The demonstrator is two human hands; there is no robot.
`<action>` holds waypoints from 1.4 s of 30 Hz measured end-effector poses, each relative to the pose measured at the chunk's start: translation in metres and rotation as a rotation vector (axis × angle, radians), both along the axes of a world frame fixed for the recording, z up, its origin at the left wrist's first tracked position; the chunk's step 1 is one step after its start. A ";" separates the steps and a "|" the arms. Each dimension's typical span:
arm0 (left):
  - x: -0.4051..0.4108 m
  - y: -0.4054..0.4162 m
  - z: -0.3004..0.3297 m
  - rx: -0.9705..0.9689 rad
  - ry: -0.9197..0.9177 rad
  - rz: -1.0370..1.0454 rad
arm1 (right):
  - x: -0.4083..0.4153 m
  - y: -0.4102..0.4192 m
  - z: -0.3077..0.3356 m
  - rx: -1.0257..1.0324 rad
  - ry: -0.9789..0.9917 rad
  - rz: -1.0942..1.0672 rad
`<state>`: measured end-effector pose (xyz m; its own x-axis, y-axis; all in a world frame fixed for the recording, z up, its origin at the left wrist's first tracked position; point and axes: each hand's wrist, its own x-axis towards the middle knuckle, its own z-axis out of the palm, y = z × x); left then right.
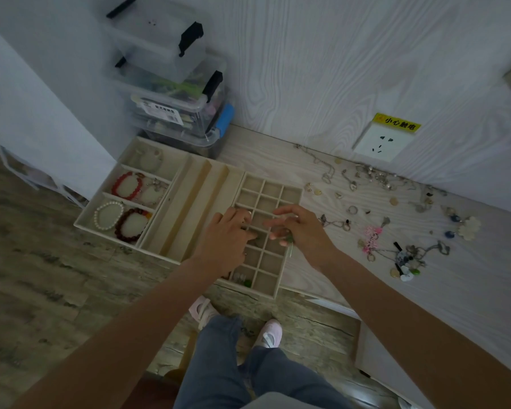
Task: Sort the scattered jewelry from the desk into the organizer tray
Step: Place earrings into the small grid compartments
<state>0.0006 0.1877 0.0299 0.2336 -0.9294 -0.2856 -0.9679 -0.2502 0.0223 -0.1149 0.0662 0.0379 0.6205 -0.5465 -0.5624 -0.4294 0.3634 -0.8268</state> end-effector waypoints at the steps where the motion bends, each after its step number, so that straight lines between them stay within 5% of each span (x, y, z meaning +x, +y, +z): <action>1: 0.000 0.000 0.000 -0.003 -0.007 0.003 | 0.000 0.000 0.000 0.017 -0.013 -0.010; 9: 0.002 0.005 -0.002 -0.052 0.026 0.012 | 0.003 0.002 0.003 0.072 -0.041 -0.063; 13: -0.005 -0.007 0.008 -0.323 0.595 0.353 | 0.010 0.004 0.005 0.197 -0.176 -0.195; 15: -0.005 -0.015 0.015 -0.267 0.876 0.531 | 0.014 0.004 0.009 0.331 -0.316 -0.322; 18: -0.001 -0.020 0.011 -0.202 0.990 0.551 | 0.020 0.002 0.013 0.449 -0.422 -0.414; 22: -0.002 -0.016 0.012 -0.332 0.948 0.502 | 0.021 0.004 0.011 0.434 -0.397 -0.374; 28: 0.005 -0.006 0.010 -0.343 0.730 0.402 | 0.010 -0.002 0.001 -0.025 -0.078 -0.057; 34: 0.008 0.005 0.003 -0.393 0.717 0.451 | 0.005 -0.004 -0.012 -0.130 -0.049 0.073; 42: 0.010 0.002 0.004 -0.304 0.510 0.301 | 0.009 -0.002 -0.014 -0.523 0.181 0.295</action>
<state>0.0109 0.1900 0.0338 0.4009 -0.9012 -0.1643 -0.7063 -0.4183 0.5710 -0.1062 0.0638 0.0236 0.7071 -0.5983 -0.3769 -0.5997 -0.2249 -0.7679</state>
